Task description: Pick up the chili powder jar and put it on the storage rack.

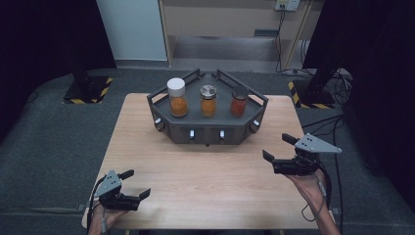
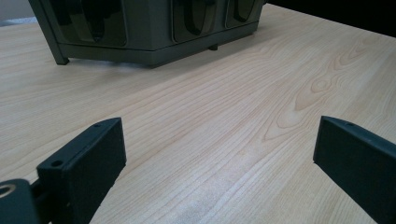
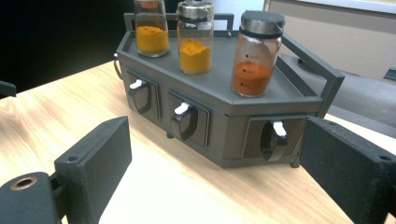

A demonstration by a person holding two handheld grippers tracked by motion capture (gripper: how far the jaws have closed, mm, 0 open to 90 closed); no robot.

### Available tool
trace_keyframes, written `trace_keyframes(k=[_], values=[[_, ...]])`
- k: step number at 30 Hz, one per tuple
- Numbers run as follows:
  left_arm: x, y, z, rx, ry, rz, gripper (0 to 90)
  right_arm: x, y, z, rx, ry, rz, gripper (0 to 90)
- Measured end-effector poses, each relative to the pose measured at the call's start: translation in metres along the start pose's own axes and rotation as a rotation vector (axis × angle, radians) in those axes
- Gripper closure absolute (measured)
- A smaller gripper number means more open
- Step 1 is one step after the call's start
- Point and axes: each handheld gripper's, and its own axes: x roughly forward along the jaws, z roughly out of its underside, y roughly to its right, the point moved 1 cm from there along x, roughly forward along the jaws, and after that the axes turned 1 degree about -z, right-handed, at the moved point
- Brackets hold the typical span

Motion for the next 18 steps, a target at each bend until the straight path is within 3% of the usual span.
trace_keyframes(k=[18], values=[[-0.001, 0.001, -0.001, 0.012, -0.003, 0.003, 1.7, -0.008, -0.011, 0.038, 0.024, -0.024, 0.024, 9.3]])
